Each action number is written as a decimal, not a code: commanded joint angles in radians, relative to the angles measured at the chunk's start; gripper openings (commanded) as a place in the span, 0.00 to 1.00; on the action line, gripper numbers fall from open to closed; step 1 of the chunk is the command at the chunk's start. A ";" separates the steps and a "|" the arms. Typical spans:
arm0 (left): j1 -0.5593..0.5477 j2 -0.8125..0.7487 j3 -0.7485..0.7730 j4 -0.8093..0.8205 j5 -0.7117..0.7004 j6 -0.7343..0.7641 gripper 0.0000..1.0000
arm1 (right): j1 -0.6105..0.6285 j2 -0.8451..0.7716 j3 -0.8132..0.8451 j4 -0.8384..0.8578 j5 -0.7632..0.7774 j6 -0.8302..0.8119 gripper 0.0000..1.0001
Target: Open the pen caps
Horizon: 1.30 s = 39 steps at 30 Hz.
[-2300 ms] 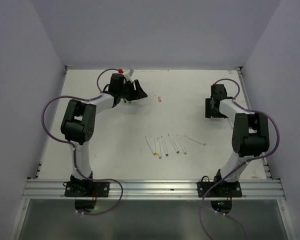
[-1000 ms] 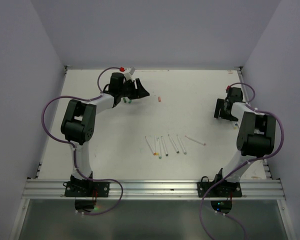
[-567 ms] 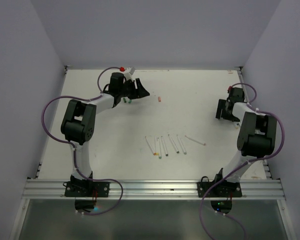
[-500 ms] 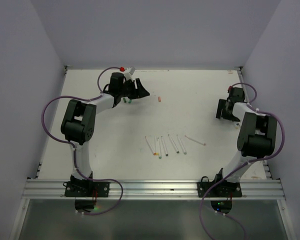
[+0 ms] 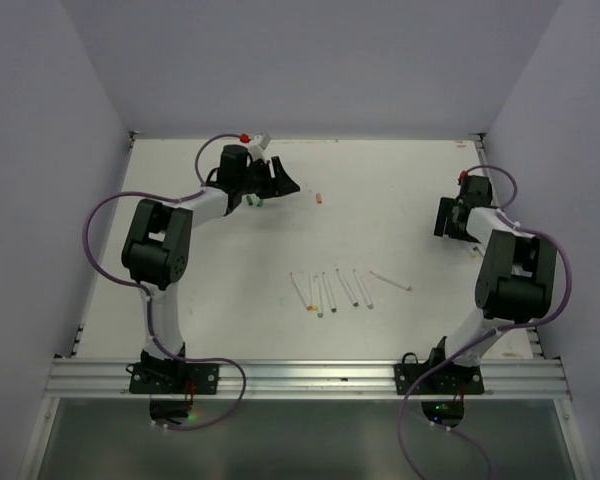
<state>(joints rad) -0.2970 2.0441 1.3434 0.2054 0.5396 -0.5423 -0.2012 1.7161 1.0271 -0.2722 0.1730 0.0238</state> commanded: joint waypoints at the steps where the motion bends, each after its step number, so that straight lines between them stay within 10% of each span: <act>1: -0.004 -0.005 0.014 0.045 0.020 -0.007 0.62 | -0.012 0.034 0.014 0.014 0.017 -0.002 0.73; 20: -0.004 -0.004 0.014 0.054 0.020 -0.010 0.62 | -0.021 -0.013 0.031 -0.009 -0.052 -0.010 0.70; 39: -0.001 0.021 0.019 0.071 0.019 -0.013 0.62 | -0.024 0.117 0.228 0.074 0.253 0.138 0.79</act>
<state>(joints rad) -0.2970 2.0506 1.3434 0.2241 0.5438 -0.5426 -0.2199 1.8076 1.2171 -0.2394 0.3031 0.0944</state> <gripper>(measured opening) 0.619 0.784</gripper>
